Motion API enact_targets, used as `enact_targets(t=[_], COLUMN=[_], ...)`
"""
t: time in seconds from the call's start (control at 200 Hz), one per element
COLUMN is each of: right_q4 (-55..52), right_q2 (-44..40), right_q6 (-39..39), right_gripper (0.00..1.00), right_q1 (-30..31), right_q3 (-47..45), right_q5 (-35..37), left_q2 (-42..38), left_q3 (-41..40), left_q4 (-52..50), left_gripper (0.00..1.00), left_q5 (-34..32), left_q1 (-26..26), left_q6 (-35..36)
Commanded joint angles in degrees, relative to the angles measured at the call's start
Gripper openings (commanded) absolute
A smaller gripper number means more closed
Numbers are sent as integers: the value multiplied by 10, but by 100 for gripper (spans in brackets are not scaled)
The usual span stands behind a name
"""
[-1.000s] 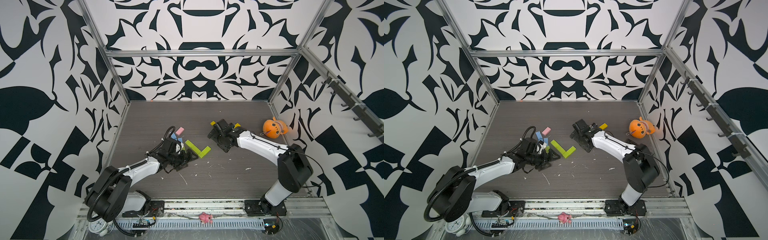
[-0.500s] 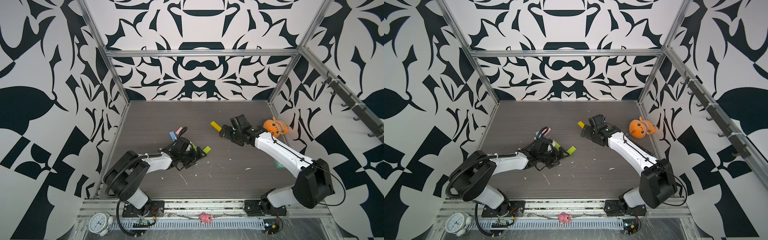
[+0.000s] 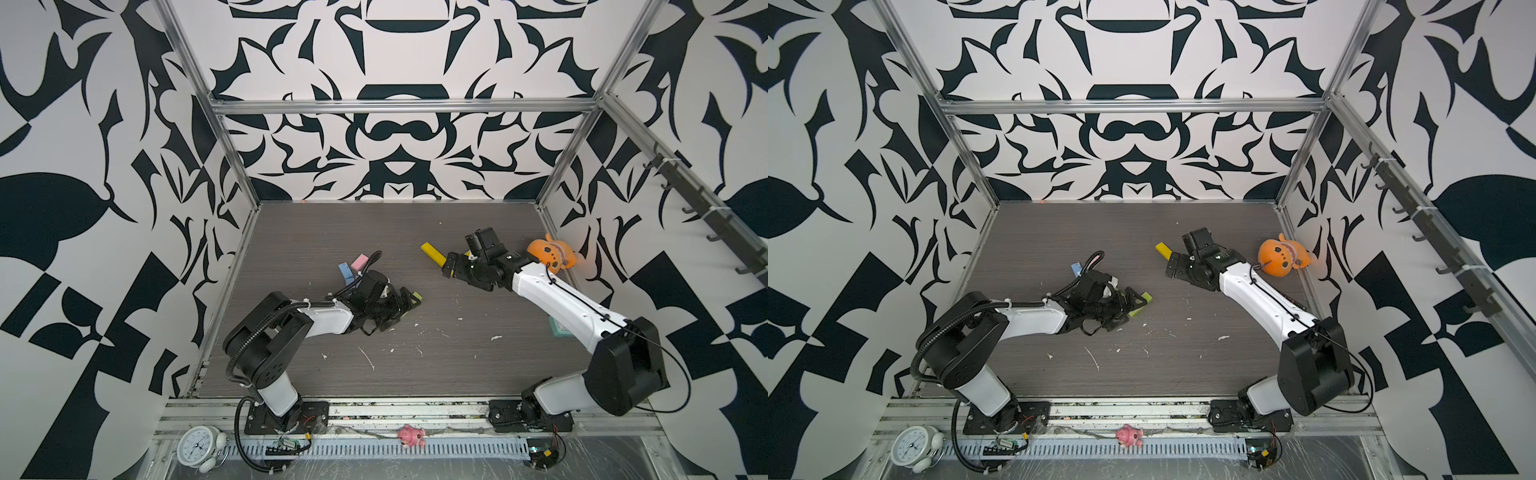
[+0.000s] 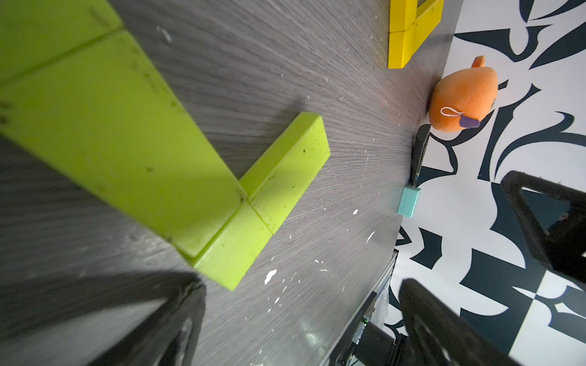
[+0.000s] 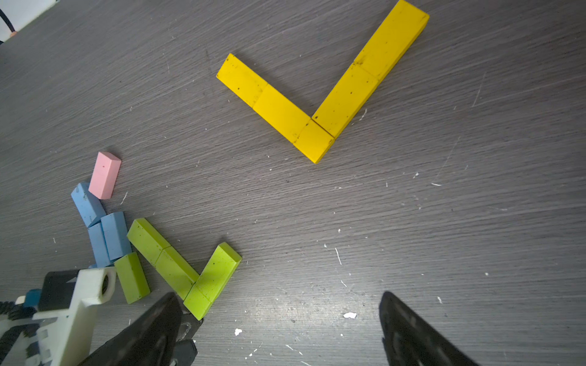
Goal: Assemble the letter v with building blocks
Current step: Adjust the building block at the center of the board.
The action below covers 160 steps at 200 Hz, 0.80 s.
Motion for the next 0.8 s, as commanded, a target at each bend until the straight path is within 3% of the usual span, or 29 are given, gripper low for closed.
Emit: enact_targets(t=[0.0, 0.51, 0.64, 0.795], right_q4=[-9, -1, -11, -27], right_q2=[-15, -13, -10, -8], right_q6=[-14, -5, -28, -58], right_gripper=[99, 99, 99, 99], right_q1=[-4, -6, -6, -7], right_q3=[9, -2, 13, 34], right_q5=[-6, -13, -12, -6], left_q2=[32, 10, -26, -84], left_q3=[-7, -15, 20, 113], left_q4=[-51, -84, -190, -388], left_gripper=[99, 99, 99, 99], left_q5=[-29, -27, -35, -87], left_q1=[-2, -2, 6, 26], left_q6=[-8, -7, 33, 143])
